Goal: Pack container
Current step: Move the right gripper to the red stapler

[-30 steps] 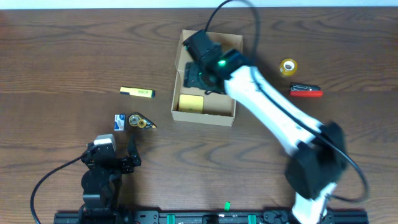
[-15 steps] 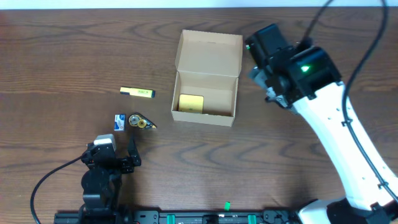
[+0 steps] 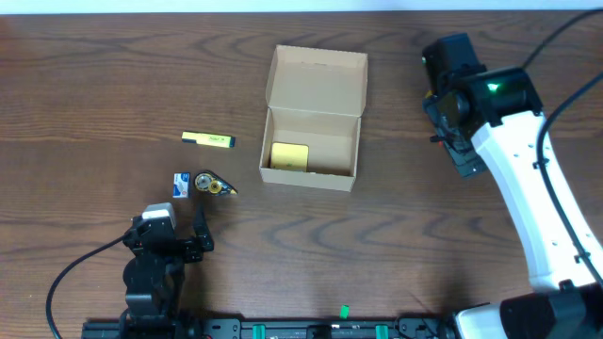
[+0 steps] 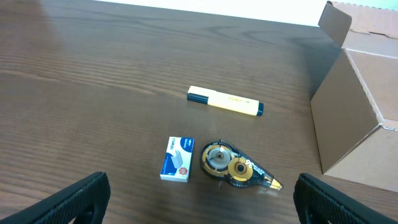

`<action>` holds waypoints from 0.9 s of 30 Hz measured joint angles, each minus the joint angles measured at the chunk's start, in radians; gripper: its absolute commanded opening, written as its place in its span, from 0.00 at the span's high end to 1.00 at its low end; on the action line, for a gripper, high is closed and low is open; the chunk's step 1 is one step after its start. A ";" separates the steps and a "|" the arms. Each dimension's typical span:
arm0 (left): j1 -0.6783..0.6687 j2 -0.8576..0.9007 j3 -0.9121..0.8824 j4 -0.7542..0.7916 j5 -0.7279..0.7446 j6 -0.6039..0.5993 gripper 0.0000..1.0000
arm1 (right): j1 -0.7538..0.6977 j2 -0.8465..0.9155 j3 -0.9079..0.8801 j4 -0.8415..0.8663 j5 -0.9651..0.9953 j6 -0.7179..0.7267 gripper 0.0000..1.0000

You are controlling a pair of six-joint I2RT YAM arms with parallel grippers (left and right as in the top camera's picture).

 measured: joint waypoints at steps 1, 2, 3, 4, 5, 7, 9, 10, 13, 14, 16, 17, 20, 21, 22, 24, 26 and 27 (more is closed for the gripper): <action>0.000 0.000 0.000 0.000 0.000 0.000 0.05 | -0.009 0.000 -0.013 0.011 -0.008 0.010 0.01; 0.000 0.000 0.000 0.000 0.000 0.000 0.05 | -0.016 0.000 -0.026 0.024 -0.011 0.019 0.01; 0.000 0.000 0.000 0.000 0.000 0.000 0.05 | -0.021 0.000 -0.040 0.036 -0.015 0.028 0.01; 0.000 0.000 0.000 0.000 0.000 0.000 0.05 | -0.024 0.000 -0.054 0.043 -0.018 0.039 0.01; 0.000 0.000 0.000 0.000 0.000 0.000 0.05 | -0.025 0.000 -0.069 0.044 -0.022 0.052 0.01; 0.000 0.000 0.000 0.000 0.000 0.000 0.05 | -0.026 0.000 -0.093 0.043 -0.034 0.079 0.01; 0.000 0.000 0.000 0.000 0.000 0.000 0.05 | -0.029 0.000 -0.121 0.043 -0.055 0.116 0.01; 0.000 0.000 0.000 0.000 0.000 0.000 0.05 | -0.032 0.000 -0.136 0.043 -0.069 0.137 0.01; 0.000 0.000 0.000 0.000 0.000 0.000 0.05 | -0.045 0.000 -0.155 0.043 -0.096 0.179 0.01; 0.000 0.000 0.000 0.000 0.000 0.000 0.05 | -0.053 0.000 -0.155 0.044 -0.101 0.183 0.01; 0.000 0.000 0.000 0.000 0.000 0.000 0.05 | -0.081 0.001 -0.156 0.051 -0.109 0.185 0.06; 0.000 0.000 0.000 0.000 0.000 0.000 0.05 | -0.103 0.004 -0.158 0.071 -0.116 0.173 0.07; 0.000 0.000 0.000 0.000 0.000 0.000 0.05 | -0.183 0.035 -0.159 0.158 -0.151 0.088 0.09; 0.000 0.000 0.000 0.000 0.000 0.000 0.05 | -0.212 0.056 -0.159 0.172 -0.165 0.062 0.09; 0.000 0.000 0.000 0.000 0.000 0.000 0.05 | -0.241 0.086 -0.159 0.184 -0.179 0.037 0.09; 0.000 0.000 0.000 0.000 0.000 0.000 0.05 | -0.267 0.128 -0.161 0.220 -0.190 0.007 0.07; 0.000 0.000 0.000 0.000 0.000 0.000 0.05 | -0.277 0.165 -0.163 0.280 -0.198 -0.024 0.07; 0.000 0.000 0.000 0.000 0.000 0.000 0.05 | -0.282 0.184 -0.164 0.319 -0.201 -0.039 0.09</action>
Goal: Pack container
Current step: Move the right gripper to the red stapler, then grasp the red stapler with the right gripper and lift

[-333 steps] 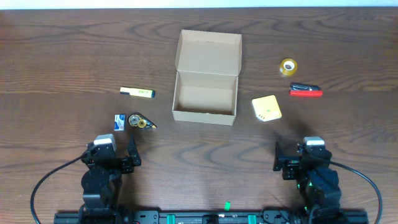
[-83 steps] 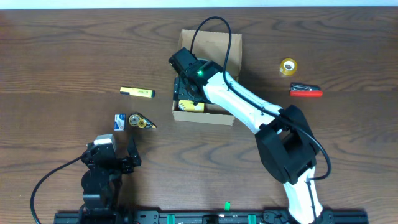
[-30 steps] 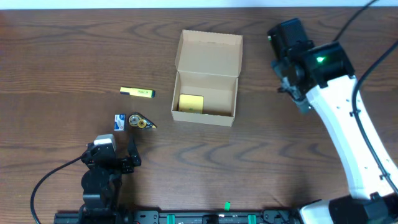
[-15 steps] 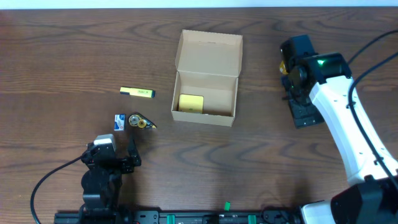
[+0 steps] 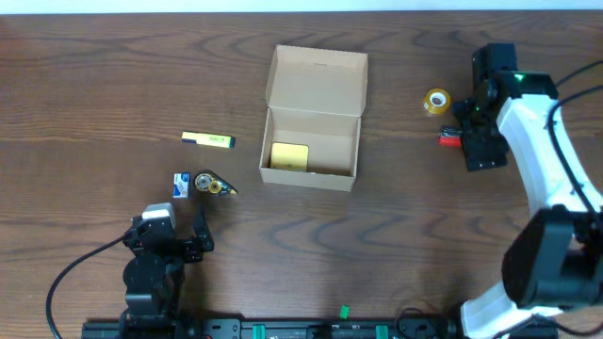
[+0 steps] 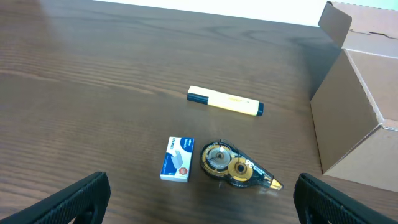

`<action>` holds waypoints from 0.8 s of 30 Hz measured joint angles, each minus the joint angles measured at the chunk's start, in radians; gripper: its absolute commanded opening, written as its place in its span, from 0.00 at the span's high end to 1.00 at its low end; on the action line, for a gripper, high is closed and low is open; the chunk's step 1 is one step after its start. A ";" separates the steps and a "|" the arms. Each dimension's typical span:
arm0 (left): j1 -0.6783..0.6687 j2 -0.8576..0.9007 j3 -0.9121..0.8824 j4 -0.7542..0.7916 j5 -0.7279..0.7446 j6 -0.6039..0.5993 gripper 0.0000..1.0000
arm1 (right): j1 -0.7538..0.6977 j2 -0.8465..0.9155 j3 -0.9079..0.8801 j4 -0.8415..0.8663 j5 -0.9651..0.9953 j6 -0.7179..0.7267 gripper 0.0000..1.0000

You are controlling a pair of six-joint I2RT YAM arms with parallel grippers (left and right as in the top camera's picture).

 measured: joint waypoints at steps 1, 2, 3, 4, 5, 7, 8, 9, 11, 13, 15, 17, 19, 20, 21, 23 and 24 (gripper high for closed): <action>0.000 0.000 0.000 0.000 0.000 0.000 0.05 | -0.005 0.018 0.000 0.040 -0.005 -0.014 0.10; 0.000 0.000 0.000 0.000 0.000 0.000 0.05 | -0.014 0.035 -0.001 0.068 -0.008 -0.026 0.11; 0.000 0.000 0.000 0.000 0.000 0.000 0.05 | -0.028 0.056 -0.001 0.117 -0.019 -0.042 0.11; 0.000 0.000 0.000 0.000 0.000 0.000 0.05 | -0.040 0.076 -0.001 0.147 -0.027 -0.053 0.12; 0.000 0.000 0.000 0.000 0.000 0.000 0.05 | -0.052 0.094 -0.001 0.163 -0.039 -0.061 0.13; 0.000 0.000 0.000 0.000 0.000 0.000 0.05 | -0.080 0.148 -0.001 0.180 -0.074 -0.069 0.16; 0.000 0.000 0.000 0.000 0.000 0.000 0.05 | -0.089 0.167 -0.001 0.181 -0.087 -0.068 0.16; 0.000 0.000 0.000 0.000 0.000 0.000 0.05 | -0.098 0.187 -0.002 0.184 -0.103 -0.067 0.17; 0.000 0.000 0.000 0.000 0.000 0.000 0.05 | -0.101 0.207 -0.002 0.193 -0.121 -0.062 0.17; 0.000 0.000 0.000 0.000 0.000 0.000 0.05 | -0.101 0.214 -0.002 0.211 -0.134 -0.059 0.17; 0.000 0.000 0.000 0.000 0.000 0.000 0.05 | -0.101 0.216 -0.002 0.242 -0.140 -0.055 0.17; 0.000 0.000 0.000 0.000 0.000 0.000 0.05 | -0.103 0.220 -0.002 0.267 -0.144 -0.053 0.17; 0.000 0.000 0.000 0.000 0.000 0.000 0.05 | -0.108 0.234 -0.002 0.298 -0.150 -0.052 0.18; 0.000 0.000 0.000 0.000 0.000 0.000 0.05 | -0.113 0.250 -0.002 0.317 -0.154 -0.052 0.19; 0.000 0.000 0.000 0.000 0.000 0.000 0.05 | -0.119 0.268 -0.002 0.335 -0.162 -0.051 0.19; 0.000 0.000 0.000 0.000 0.000 0.000 0.05 | -0.123 0.296 -0.002 0.346 -0.175 -0.047 0.20; 0.000 0.000 0.000 0.000 0.000 0.000 0.05 | -0.126 0.298 0.000 0.349 -0.181 -0.043 0.21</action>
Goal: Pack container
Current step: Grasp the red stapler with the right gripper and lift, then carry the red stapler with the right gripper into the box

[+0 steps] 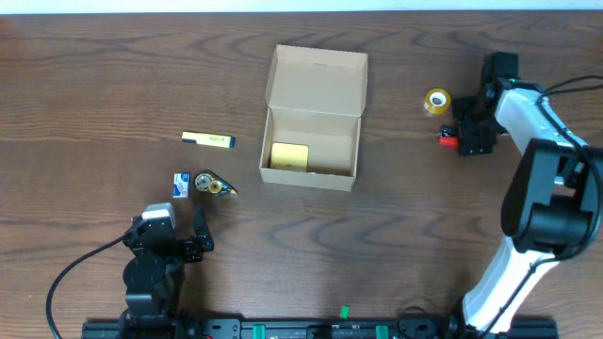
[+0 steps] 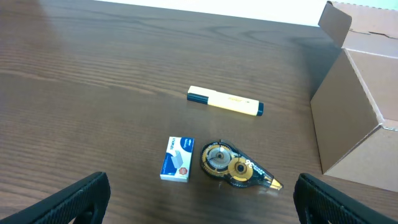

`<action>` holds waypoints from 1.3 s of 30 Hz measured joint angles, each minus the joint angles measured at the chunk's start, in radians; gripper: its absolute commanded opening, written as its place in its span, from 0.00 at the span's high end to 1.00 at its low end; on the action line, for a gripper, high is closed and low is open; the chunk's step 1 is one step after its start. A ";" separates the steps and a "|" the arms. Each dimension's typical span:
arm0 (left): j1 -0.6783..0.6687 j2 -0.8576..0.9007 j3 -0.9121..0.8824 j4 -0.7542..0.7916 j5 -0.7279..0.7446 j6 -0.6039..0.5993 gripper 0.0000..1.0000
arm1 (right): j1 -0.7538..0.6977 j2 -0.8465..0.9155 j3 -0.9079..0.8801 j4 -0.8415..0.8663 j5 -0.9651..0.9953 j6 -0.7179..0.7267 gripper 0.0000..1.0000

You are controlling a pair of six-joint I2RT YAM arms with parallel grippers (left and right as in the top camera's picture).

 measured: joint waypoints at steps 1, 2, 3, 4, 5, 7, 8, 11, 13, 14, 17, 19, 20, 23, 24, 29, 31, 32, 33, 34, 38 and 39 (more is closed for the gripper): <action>0.000 0.000 0.000 0.000 0.000 0.000 0.05 | -0.002 0.000 0.001 0.002 -0.006 0.004 0.23; 0.000 0.000 0.000 0.000 0.000 0.000 0.05 | -0.003 0.000 0.001 0.002 -0.010 0.008 0.24; 0.000 0.000 0.000 0.000 0.000 0.000 0.05 | -0.005 0.000 0.001 0.002 -0.015 0.013 0.27; 0.000 0.000 0.000 0.000 0.000 0.000 0.05 | -0.007 0.001 0.000 0.000 -0.019 0.019 0.32; 0.000 0.000 0.000 0.000 0.000 0.000 0.05 | -0.009 0.002 0.000 -0.002 -0.023 0.032 0.36; 0.000 0.000 0.000 0.000 0.000 0.000 0.05 | -0.018 0.004 0.000 -0.010 -0.038 0.039 0.42; 0.000 0.000 0.000 0.000 0.000 0.000 0.05 | -0.027 0.005 0.000 -0.017 -0.051 0.048 0.46; 0.000 0.000 0.000 0.000 0.000 0.000 0.05 | -0.042 0.006 0.000 -0.036 -0.076 0.054 0.57; 0.000 0.000 0.000 0.000 0.000 0.000 0.05 | -0.044 0.006 0.000 -0.050 -0.086 0.057 0.67; 0.000 0.000 0.000 0.000 0.000 0.000 0.05 | -0.044 0.007 0.000 -0.055 -0.090 0.057 0.70; 0.000 0.000 0.000 0.000 0.000 0.000 0.05 | -0.044 0.007 0.000 -0.061 -0.099 0.058 0.82; 0.000 0.000 0.000 0.000 0.000 0.000 0.05 | -0.044 0.007 0.000 -0.061 -0.102 0.058 0.96; 0.000 0.000 0.000 0.000 0.000 0.000 0.05 | -0.044 0.007 0.000 -0.061 -0.105 0.058 0.98; 0.000 0.000 0.000 0.000 0.000 0.000 0.05 | -0.046 0.007 0.001 -0.062 -0.119 0.058 0.98; 0.000 0.000 0.000 0.000 0.000 0.000 0.05 | -0.045 0.007 0.002 -0.066 -0.124 0.058 0.98; 0.000 0.000 0.000 0.000 0.000 0.000 0.05 | 0.003 0.015 0.066 -0.158 -0.115 0.074 0.99; 0.000 0.000 0.000 0.000 0.000 0.000 0.05 | 0.071 0.015 0.160 -0.214 -0.084 0.099 0.98; 0.000 0.000 0.000 0.000 0.000 0.000 0.05 | 0.105 0.015 0.202 -0.230 -0.070 0.112 0.98; 0.000 0.000 0.000 0.000 0.000 0.000 0.05 | 0.133 0.015 0.240 -0.248 -0.057 0.125 0.98; 0.000 0.000 0.000 0.000 0.000 0.000 0.05 | 0.174 0.015 0.289 -0.265 -0.037 0.145 0.99; 0.000 0.000 0.000 0.000 0.000 0.000 0.05 | 0.352 0.012 0.445 -0.283 0.042 0.249 0.98; 0.000 0.000 0.000 0.000 0.000 0.000 0.05 | 0.394 0.011 0.473 -0.298 0.066 0.282 0.99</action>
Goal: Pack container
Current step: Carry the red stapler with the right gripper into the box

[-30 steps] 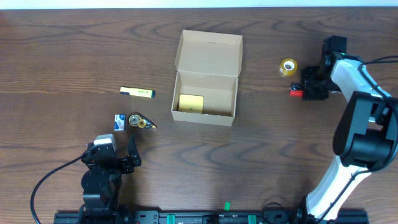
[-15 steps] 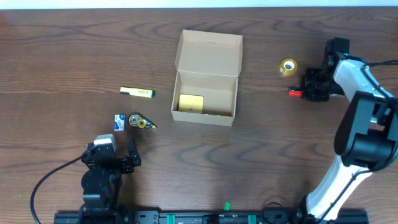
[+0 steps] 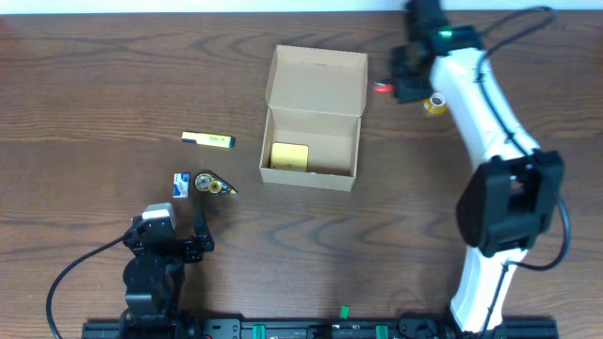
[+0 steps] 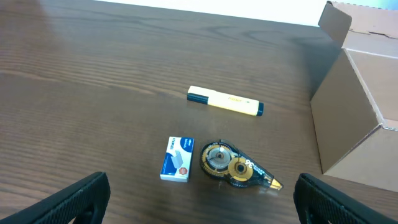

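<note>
An open cardboard box (image 3: 314, 169) sits mid-table with a yellow pad (image 3: 289, 156) inside at its left. My right gripper (image 3: 394, 87) is at the far side, just right of the box's raised lid, shut on a small red object (image 3: 382, 89). A yellow tape roll (image 3: 434, 104) lies just right of that arm. Left of the box lie a yellow highlighter (image 4: 225, 101), a blue staples box (image 4: 178, 159) and a correction tape roller (image 4: 237, 167). My left gripper (image 4: 202, 200) rests open near the front edge, short of these, with nothing between its fingers (image 4: 86, 194).
The box's lid (image 3: 318, 78) stands open toward the far side. The right arm (image 3: 490, 113) stretches across the table's right half from the front. Cables trail at the front left and far right.
My right gripper has moved from the table's right side, where it stood at the red object, to beside the box's lid, carrying the red object. The left arm is unchanged.
My right gripper first hovered over the right side, hiding what lay there. Then the tape roll and red object showed beside it. It then stood on the red object, and now holds it near the box lid. The left gripper stayed open and still.
</note>
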`<action>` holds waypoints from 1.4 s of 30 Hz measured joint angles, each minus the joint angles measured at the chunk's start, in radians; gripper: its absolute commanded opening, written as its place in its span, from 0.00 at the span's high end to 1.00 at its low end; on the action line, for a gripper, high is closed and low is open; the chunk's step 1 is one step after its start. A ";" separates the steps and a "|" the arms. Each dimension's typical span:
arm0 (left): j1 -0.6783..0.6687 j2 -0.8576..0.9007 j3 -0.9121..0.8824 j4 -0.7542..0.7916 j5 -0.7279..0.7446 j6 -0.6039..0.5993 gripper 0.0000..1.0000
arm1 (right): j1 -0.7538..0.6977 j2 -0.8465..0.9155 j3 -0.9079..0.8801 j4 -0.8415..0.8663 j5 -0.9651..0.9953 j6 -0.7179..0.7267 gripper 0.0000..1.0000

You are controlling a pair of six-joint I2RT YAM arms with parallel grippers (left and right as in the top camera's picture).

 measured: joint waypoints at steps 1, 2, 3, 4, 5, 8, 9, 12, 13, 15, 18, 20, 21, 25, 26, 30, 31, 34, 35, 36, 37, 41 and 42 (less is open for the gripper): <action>0.000 0.000 0.000 0.000 0.000 0.000 0.05 | 0.046 -0.001 0.024 -0.014 0.032 0.040 0.99; 0.000 0.000 0.000 0.000 0.000 0.000 0.05 | 0.072 -0.001 0.037 -0.023 0.047 0.068 0.99; 0.000 0.000 0.000 0.000 0.000 0.000 0.05 | 0.100 -0.001 0.048 -0.027 0.065 0.099 0.98; 0.000 0.000 0.000 0.000 0.000 0.000 0.05 | 0.131 -0.001 0.056 -0.025 0.082 0.138 0.98; 0.000 0.000 0.000 0.000 0.000 0.000 0.05 | 0.161 -0.001 0.061 -0.024 0.095 0.180 0.99; 0.000 0.000 0.000 0.000 0.000 0.000 0.05 | 0.241 -0.001 0.063 -0.024 0.123 0.296 0.99; 0.000 0.000 0.000 0.000 0.000 0.000 0.05 | 0.257 -0.001 0.063 -0.026 0.130 0.314 0.98; 0.000 0.000 0.000 0.000 0.000 0.000 0.04 | 0.309 -0.001 0.063 -0.025 0.145 0.360 0.98; 0.000 0.000 0.000 0.000 0.000 0.000 0.05 | 0.317 -0.001 0.063 -0.024 0.144 0.367 0.98; 0.000 0.000 0.000 0.000 0.000 0.000 0.05 | 0.325 -0.001 0.063 -0.019 0.135 0.369 0.98; 0.000 0.000 0.000 0.000 0.000 0.000 0.05 | 0.322 -0.001 0.063 -0.013 0.093 0.328 0.99; 0.000 0.000 0.000 0.000 0.000 0.000 0.05 | 0.322 -0.001 0.063 0.002 0.055 0.270 0.98; 0.000 0.000 0.000 0.000 0.000 0.000 0.05 | 0.322 -0.001 0.063 0.019 0.033 0.225 0.99; 0.000 0.000 0.000 0.000 0.000 0.000 0.05 | 0.322 0.000 0.063 0.049 -0.081 0.019 0.98; 0.000 0.000 0.000 0.000 0.000 0.000 0.05 | 0.322 0.000 0.063 0.049 -0.099 -0.006 0.98; 0.000 0.000 0.000 0.000 0.000 0.000 0.05 | 0.334 0.006 0.063 0.050 -0.151 -0.070 0.98; 0.000 0.000 0.000 0.000 0.000 0.000 0.05 | 0.343 0.010 0.063 0.050 -0.156 -0.076 0.98; 0.000 0.000 0.000 0.000 0.000 0.000 0.05 | 0.378 0.021 0.063 0.050 -0.158 -0.068 0.98; 0.000 0.000 0.000 0.000 0.000 0.000 0.05 | 0.391 0.025 0.063 0.050 -0.154 -0.058 0.98; 0.000 0.000 0.000 0.000 0.000 0.000 0.05 | 0.404 0.029 0.063 0.051 -0.148 -0.045 0.98; 0.000 0.000 0.000 0.000 0.000 0.000 0.05 | 0.417 0.035 0.063 0.050 -0.144 -0.027 0.98; 0.000 0.000 0.000 0.000 0.000 0.000 0.05 | 0.452 0.060 0.063 0.035 -0.132 0.053 0.99; 0.000 0.000 0.000 0.000 0.000 0.000 0.05 | 0.457 0.068 0.063 0.029 -0.130 0.073 0.98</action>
